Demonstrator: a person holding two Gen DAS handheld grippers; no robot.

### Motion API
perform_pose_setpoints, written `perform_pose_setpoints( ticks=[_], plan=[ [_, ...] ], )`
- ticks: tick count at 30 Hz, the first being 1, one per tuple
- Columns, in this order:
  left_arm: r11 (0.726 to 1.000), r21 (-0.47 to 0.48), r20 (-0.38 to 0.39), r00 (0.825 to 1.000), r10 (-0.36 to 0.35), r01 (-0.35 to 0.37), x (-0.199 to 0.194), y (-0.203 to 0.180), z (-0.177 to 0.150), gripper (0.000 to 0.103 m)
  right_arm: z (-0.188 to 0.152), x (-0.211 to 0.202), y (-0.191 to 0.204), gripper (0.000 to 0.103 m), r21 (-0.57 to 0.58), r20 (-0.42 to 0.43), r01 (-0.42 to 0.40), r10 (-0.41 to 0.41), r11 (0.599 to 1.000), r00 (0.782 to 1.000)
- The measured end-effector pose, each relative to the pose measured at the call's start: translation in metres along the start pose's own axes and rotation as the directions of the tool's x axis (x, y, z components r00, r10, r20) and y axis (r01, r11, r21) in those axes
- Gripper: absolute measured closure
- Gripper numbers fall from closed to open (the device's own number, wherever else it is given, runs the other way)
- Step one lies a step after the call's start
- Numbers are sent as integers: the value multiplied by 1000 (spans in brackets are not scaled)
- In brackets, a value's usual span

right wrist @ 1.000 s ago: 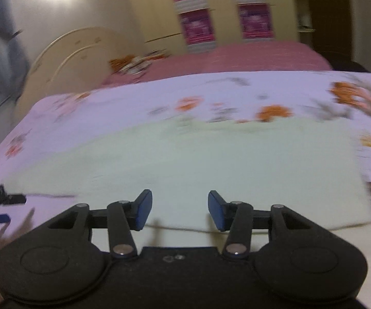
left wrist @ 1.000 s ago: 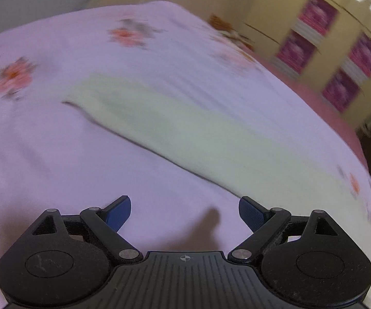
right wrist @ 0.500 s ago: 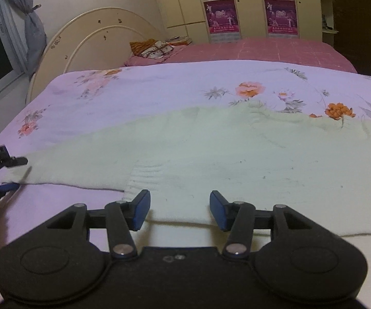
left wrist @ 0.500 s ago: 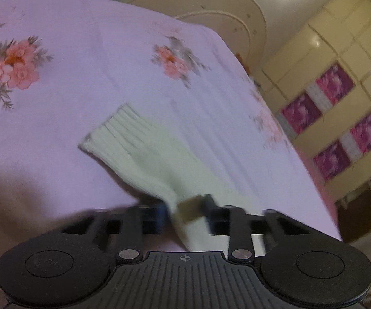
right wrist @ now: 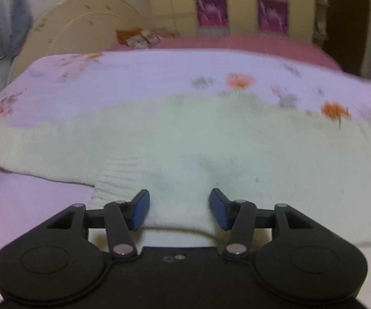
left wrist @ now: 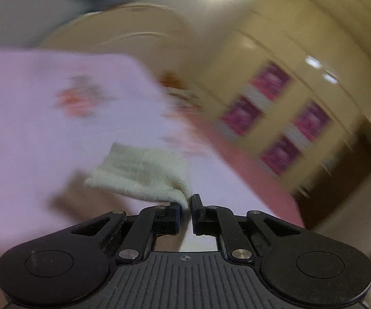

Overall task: Fold small clothes
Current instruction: 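Fold that sleeve across the sweater body with the left tool, release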

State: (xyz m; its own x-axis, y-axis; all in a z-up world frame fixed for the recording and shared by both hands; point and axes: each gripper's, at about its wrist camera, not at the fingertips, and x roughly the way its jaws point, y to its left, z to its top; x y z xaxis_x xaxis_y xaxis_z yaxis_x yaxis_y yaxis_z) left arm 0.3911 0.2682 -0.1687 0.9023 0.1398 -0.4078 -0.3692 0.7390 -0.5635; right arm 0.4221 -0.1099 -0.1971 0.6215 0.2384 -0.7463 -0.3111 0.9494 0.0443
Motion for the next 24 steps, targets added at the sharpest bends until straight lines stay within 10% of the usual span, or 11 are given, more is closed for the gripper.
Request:
perform_pose_setpoints(
  ticks=[4, 8, 15, 17, 19, 24],
  plan=[
    [971, 157, -97, 981, -167, 181, 7, -83, -31, 94, 4, -15, -16, 50, 115, 36, -58, 55, 992, 998],
    [904, 263, -283, 923, -261, 336, 26, -158, -92, 94, 3, -42, -51, 51, 203, 86, -50, 33, 978, 996],
    [770, 458, -520, 836, -174, 445, 38, -241, -195, 94, -24, -86, -133, 48, 373, 91, -17, -18, 928, 996],
    [761, 476, -540, 830, -143, 441, 32, -253, -203, 79, -31, -89, -145, 44, 422, 84, -36, 1, 906, 996],
    [763, 473, -525, 836, -158, 440, 23, -254, -200, 28, -37, -93, -156, 43, 472, 96, -79, 38, 878, 995],
    [803, 476, -424, 894, -148, 359, -1, -228, -163, 21, -38, -95, -159, 42, 461, 111, -81, 34, 883, 993]
  ],
)
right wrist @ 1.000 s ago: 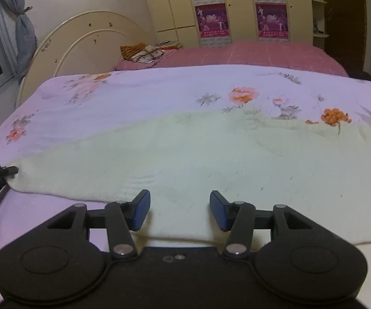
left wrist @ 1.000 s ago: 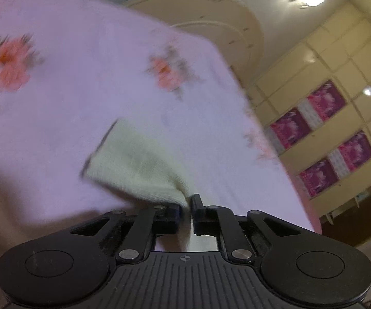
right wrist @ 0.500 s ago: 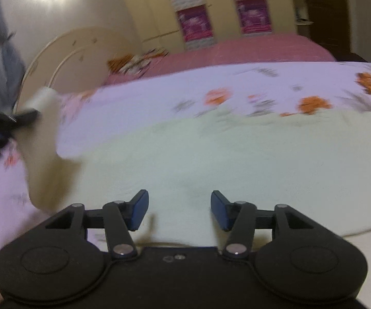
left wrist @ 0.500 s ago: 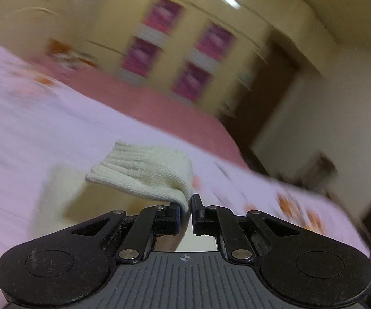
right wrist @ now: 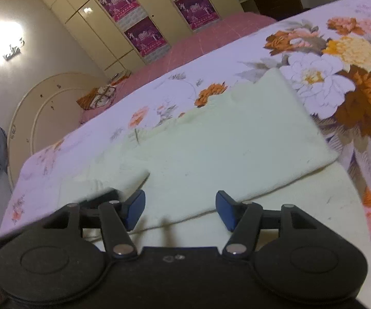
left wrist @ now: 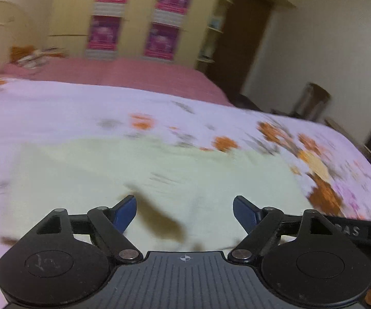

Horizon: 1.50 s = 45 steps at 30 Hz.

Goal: Fold small clothes

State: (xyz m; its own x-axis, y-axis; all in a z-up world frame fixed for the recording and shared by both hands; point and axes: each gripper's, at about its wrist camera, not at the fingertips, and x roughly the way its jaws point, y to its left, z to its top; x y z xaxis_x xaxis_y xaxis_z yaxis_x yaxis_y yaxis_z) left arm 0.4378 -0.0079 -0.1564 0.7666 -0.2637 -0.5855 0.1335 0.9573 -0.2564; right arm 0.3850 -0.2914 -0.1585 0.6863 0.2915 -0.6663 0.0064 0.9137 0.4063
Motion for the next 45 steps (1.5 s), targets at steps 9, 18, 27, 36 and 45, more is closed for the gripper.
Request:
perform_pose_setpoints(
  ticks=[9, 18, 27, 36, 45],
  plan=[
    [925, -141, -47, 936, 349, -352, -22, 101, -13, 21, -11, 31, 69, 39, -187, -61, -66, 55, 980, 997],
    [920, -161, -103, 933, 345, -358, 8, 105, -24, 21, -13, 66, 108, 94, -273, -38, 53, -66, 961, 997],
    [948, -40, -48, 949, 313, -315, 19, 75, -38, 22, 22, 16, 20, 94, -127, 47, 161, -156, 979, 987],
    [957, -73, -5, 960, 281, -281, 7, 79, -35, 40, 20, 12, -24, 75, 52, 19, 147, -148, 988, 989],
    [945, 31, -18, 946, 325, -324, 15, 67, -38, 40, 35, -5, -24, 96, -100, 147, 205, -190, 974, 971]
  ],
)
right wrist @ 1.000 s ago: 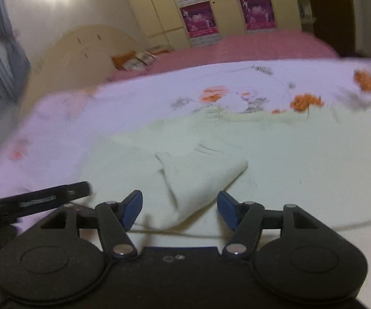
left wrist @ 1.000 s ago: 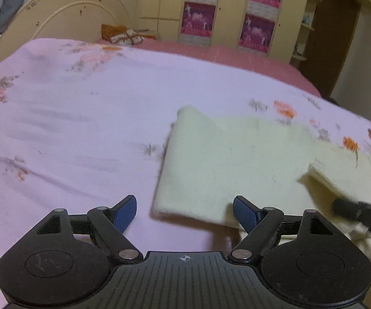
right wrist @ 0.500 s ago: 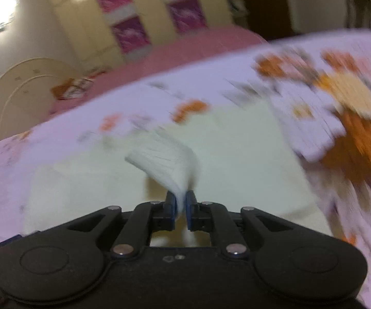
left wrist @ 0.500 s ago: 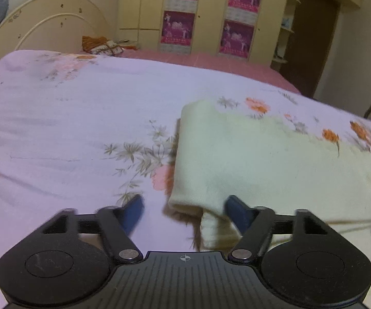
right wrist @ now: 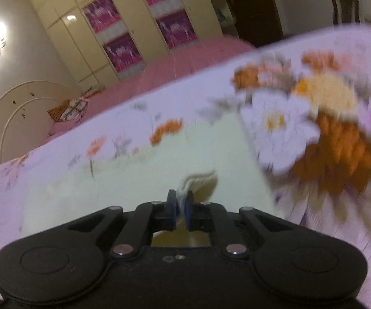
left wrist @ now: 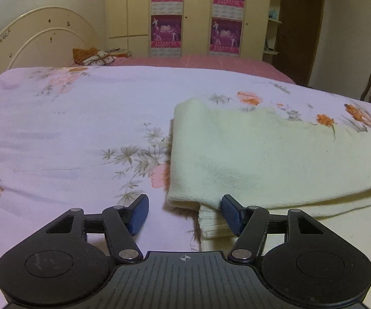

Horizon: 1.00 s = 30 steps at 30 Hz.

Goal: Fold small clothes

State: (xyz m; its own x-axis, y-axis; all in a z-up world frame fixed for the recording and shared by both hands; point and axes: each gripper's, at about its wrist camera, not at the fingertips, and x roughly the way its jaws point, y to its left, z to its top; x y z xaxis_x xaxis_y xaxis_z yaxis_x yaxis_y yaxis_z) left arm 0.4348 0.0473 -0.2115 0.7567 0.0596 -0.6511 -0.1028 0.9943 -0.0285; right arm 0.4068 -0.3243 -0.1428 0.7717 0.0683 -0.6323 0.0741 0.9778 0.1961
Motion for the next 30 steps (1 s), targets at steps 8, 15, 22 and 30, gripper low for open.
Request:
perform_pose_setpoints(
  ticks=[8, 15, 22, 30],
  plan=[
    [996, -91, 55, 998, 30, -25, 3, 5, 6, 46, -7, 16, -28, 93, 0, -76, 92, -92, 996, 993],
    [1000, -3, 26, 1000, 12, -12, -9, -1, -4, 45, -10, 6, -40, 56, 146, -96, 0, 14, 989, 995],
    [1000, 15, 7, 1000, 13, -13, -14, -7, -10, 45, -14, 13, -13, 74, 106, -136, -68, 82, 992, 987],
    [999, 45, 22, 999, 29, -30, -9, -11, -9, 45, -15, 18, -2, 98, 47, -141, -72, 78, 996, 987]
  ],
)
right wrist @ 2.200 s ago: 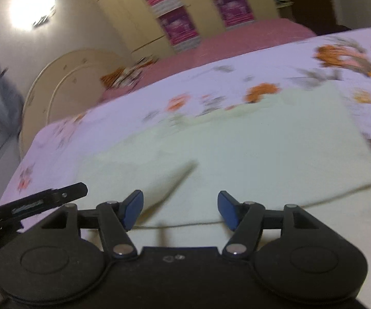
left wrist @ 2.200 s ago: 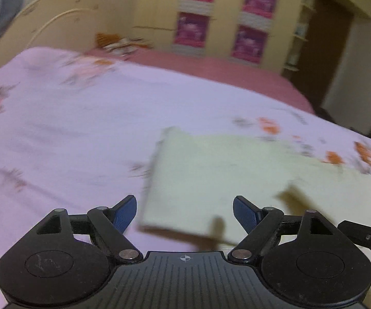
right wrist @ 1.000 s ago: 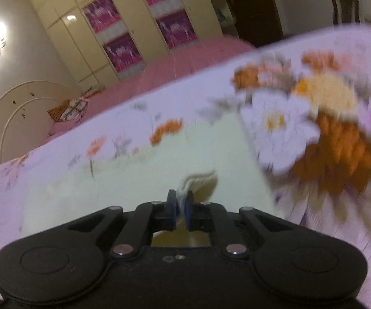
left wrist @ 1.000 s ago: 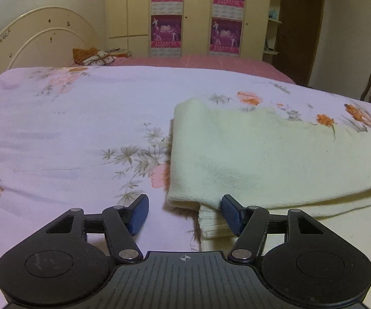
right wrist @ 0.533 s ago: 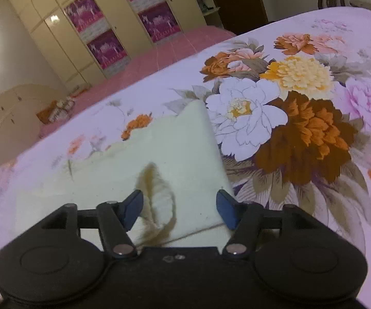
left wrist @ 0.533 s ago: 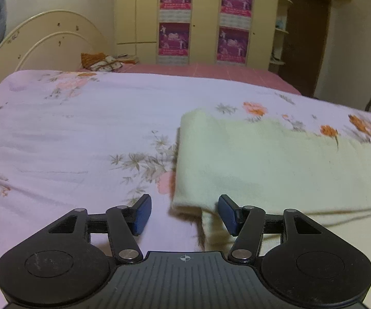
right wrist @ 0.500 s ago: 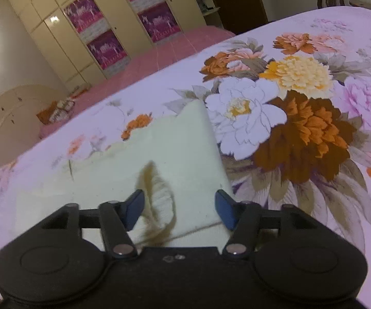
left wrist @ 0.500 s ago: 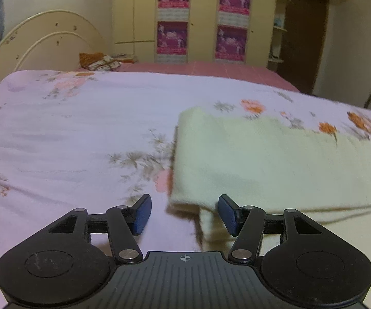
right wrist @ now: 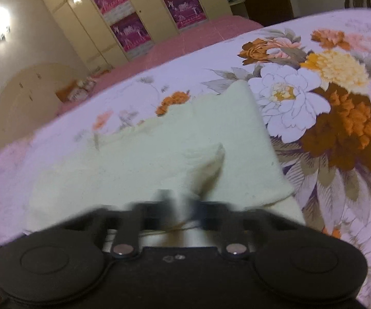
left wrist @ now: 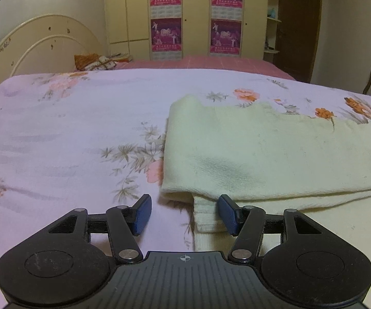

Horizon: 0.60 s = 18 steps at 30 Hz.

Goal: Fold small clothes

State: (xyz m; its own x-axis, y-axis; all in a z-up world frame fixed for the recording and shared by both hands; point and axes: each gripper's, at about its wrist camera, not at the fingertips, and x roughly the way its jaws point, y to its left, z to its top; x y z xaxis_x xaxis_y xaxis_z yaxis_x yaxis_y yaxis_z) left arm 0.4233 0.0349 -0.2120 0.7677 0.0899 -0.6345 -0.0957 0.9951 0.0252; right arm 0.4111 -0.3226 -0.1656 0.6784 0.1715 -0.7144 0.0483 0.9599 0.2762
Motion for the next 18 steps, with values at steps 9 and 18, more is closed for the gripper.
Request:
perform_pose_setpoints(
  ticks=[9, 18],
  plan=[
    [999, -28, 39, 999, 24, -23, 10, -1, 6, 46, 18, -8, -9, 98, -164, 75, 161, -151, 973, 986],
    [987, -162, 42, 999, 29, -22, 7, 15, 2, 66, 9, 3, -16, 86, -182, 74, 223, -213, 958, 974]
  ],
)
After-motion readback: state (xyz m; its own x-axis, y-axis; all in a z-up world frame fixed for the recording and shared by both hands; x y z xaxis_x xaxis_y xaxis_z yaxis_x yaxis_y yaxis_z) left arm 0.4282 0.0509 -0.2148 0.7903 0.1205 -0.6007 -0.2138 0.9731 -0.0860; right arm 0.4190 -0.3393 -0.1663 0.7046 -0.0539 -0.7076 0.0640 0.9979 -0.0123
